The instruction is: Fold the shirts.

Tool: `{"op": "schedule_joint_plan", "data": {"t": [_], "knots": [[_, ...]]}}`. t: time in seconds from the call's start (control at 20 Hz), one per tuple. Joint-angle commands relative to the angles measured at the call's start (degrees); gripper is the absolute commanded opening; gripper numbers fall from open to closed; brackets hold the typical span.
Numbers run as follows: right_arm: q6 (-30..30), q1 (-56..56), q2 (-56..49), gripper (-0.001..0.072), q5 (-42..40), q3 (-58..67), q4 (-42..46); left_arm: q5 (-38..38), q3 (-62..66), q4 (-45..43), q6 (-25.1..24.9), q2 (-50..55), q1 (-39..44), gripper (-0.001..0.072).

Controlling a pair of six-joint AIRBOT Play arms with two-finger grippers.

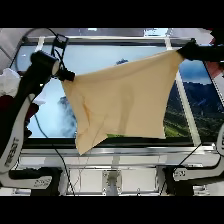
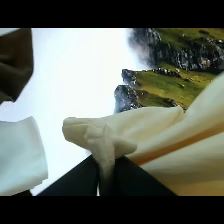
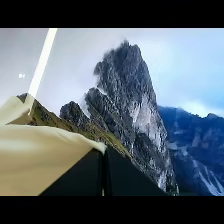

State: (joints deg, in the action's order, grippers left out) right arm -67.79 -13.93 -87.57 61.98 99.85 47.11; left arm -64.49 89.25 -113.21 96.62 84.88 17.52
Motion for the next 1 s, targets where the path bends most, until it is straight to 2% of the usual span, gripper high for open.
{"op": "schedule_joint_plan", "data": {"t": [0.0,0.05,0.1,0.15,0.25,0.35,0.45,0.55,0.65,0.7,0.8,0.95], "knots": [[0.13,6.43,-10.99,0.0048,-10.71,0.09,0.5,10.71,-1.55,3.69,1.9,9.66,-4.28,0.0446],[0.11,7.89,-12.22,0.0122,-14.27,0.11,0.68,13.7,-1.38,3.61,2.69,9.88,-4.61,0.0522],[0.09,9.05,-12.72,0.0301,-17.84,0.11,0.72,15.39,0.11,3.26,2.6,9.81,-4.81,0.0521],[0.09,9.73,-12.55,0.0401,-20.76,0.24,0.87,15.17,2.95,1.9,2.58,9.79,-5.03,0.0521],[0.09,9.57,-10.67,0.0401,-22.69,0.24,1.53,11.43,12.07,-1.68,2.4,9.09,-5.22,0.052],[-0.11,7.91,-7.48,0.0401,-20.2,0.24,5.51,6.8,20.15,-1.86,-0.13,6.25,-5.57,0.052],[-3.48,5.03,-3.06,0.0401,-13.51,0.24,13.03,1.88,22.91,-1.75,-3.93,0.87,-5.7,0.0495],[-7.85,1.73,1.4,0.0401,-3.78,0.24,23.21,-6.75,22.77,1.46,-6.01,-5.75,-5.77,0.0483],[-9.38,-1.51,4.83,0.0401,6.4,0.2,30.23,-15.74,21.22,9.88,-10.25,-10.14,-5.75,0.0483],[-9.35,-2.8,5.81,0.0401,10.51,0.17,31.82,-17.75,18.97,13.7,-10.6,-11.54,-5.75,0.0482],[-9.09,-5.09,6.62,0.0401,17.55,0.09,33.16,-17.7,11.52,20.92,-9.73,-12.46,-5.73,0.0482],[-8.79,-6.56,6.62,0.0401,22.64,-0.24,33.16,-9.51,-4.79,29.92,-8.26,-11.02,-5.68,0.0482]]}}
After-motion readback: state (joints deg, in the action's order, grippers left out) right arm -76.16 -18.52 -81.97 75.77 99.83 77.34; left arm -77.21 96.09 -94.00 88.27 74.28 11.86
